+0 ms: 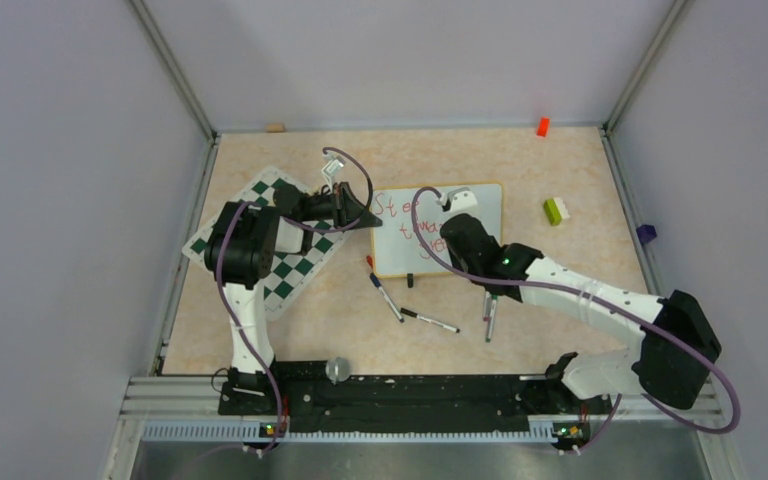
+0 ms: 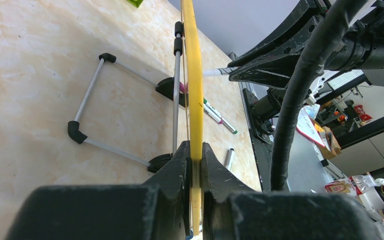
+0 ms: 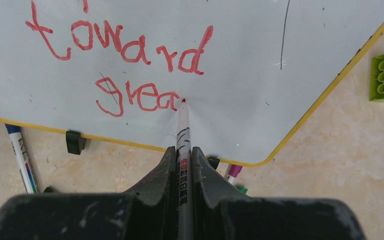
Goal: Write a sentence on the whiteboard
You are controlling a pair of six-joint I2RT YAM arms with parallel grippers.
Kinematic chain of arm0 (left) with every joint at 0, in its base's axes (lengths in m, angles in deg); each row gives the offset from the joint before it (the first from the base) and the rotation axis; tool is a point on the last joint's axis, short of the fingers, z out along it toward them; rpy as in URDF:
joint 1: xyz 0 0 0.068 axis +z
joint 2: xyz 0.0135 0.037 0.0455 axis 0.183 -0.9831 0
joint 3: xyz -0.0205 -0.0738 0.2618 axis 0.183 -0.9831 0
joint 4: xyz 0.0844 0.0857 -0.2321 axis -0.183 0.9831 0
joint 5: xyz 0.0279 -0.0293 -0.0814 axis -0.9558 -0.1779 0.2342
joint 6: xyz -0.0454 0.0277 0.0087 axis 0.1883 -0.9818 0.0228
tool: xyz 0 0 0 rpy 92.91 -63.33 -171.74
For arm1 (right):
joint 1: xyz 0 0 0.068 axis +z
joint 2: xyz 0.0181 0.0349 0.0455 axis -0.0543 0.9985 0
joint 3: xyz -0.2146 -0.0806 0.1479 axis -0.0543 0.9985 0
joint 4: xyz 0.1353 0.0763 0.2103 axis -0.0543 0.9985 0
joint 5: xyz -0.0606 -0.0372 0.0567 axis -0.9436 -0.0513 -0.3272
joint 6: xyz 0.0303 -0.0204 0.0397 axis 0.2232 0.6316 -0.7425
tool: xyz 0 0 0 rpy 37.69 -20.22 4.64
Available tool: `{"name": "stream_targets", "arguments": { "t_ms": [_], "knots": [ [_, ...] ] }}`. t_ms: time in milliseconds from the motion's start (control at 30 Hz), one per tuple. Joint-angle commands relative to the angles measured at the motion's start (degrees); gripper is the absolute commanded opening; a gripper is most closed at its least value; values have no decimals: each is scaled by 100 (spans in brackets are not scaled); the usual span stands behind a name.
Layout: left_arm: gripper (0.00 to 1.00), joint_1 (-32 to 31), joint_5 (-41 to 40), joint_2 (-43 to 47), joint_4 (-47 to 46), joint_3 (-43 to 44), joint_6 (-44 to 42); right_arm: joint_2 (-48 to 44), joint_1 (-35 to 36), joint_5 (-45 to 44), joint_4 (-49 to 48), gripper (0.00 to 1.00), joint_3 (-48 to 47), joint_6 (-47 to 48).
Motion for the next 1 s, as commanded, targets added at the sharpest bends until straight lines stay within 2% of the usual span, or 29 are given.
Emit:
{"name": "stream_targets", "arguments": {
  "t_ms": [0, 467, 767, 967],
  "knots": [
    [0, -57, 68, 120, -623, 195, 122, 65, -57, -180, -346, 0, -274, 64],
    [0, -52, 66, 119, -623, 197, 120, 113, -91, -626, -97, 0, -167, -31],
    [0, -52, 68, 119, -623, 197, 122, -72, -95, -556, -54, 0, -210, -35],
    [0, -52, 60, 128, -622, 189, 113, -287, -94, -384, -378, 0, -171, 87]
  ]
}}
